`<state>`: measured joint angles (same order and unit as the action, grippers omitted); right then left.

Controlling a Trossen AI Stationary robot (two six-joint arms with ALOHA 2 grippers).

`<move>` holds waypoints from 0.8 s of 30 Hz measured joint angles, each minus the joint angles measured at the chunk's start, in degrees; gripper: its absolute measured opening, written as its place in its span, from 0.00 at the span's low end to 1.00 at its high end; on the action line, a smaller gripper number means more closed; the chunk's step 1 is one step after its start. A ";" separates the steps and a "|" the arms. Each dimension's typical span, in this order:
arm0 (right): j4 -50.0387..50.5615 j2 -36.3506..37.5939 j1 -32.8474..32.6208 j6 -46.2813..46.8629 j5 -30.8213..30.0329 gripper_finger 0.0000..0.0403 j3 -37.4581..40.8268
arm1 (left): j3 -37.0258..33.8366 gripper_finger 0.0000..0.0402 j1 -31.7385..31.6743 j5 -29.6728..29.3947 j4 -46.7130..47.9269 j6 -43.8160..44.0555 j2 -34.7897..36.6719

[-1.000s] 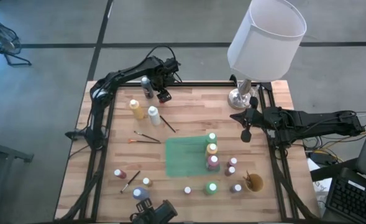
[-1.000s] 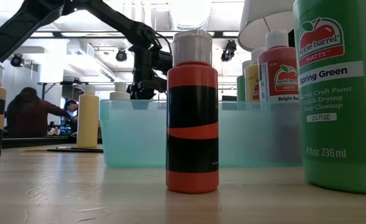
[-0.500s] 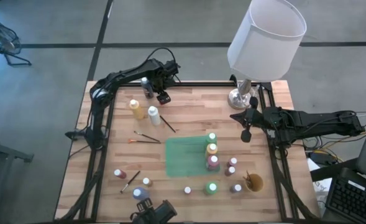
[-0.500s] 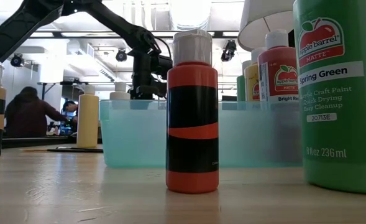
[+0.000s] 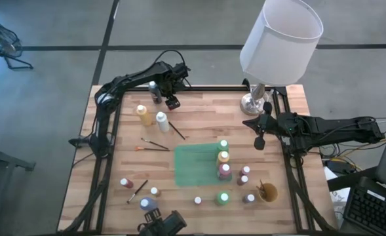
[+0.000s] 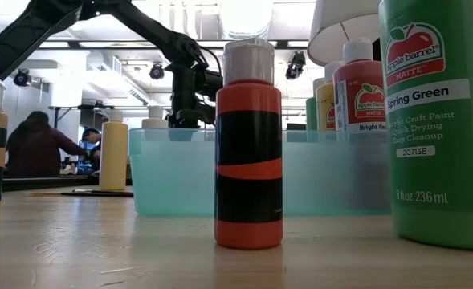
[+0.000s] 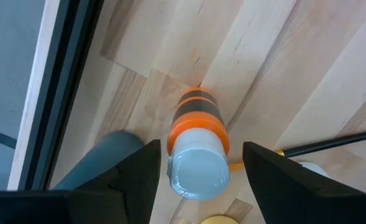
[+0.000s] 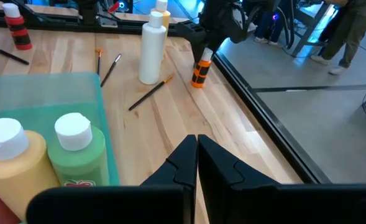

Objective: Pick & Place Paint Supplies
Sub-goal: Put the orange paint bottle into the green bin

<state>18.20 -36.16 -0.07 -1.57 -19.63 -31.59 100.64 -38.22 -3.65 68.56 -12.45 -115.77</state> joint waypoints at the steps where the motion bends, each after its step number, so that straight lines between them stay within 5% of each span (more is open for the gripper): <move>1: 0.01 0.00 0.00 0.00 -0.01 0.02 0.00 | 0.00 0.56 0.00 0.01 0.01 -0.21 0.00; 13: 0.02 0.00 0.01 -0.03 -0.01 0.02 0.00 | 0.13 0.31 -0.03 0.01 0.01 -2.45 0.20; 24: 0.02 0.00 0.00 0.03 0.01 0.02 0.02 | 0.13 0.30 0.14 -0.02 0.34 -3.97 0.54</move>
<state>18.22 -36.16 -0.08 -1.54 -19.62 -31.57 100.77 -38.08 -3.67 68.90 -16.43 -115.23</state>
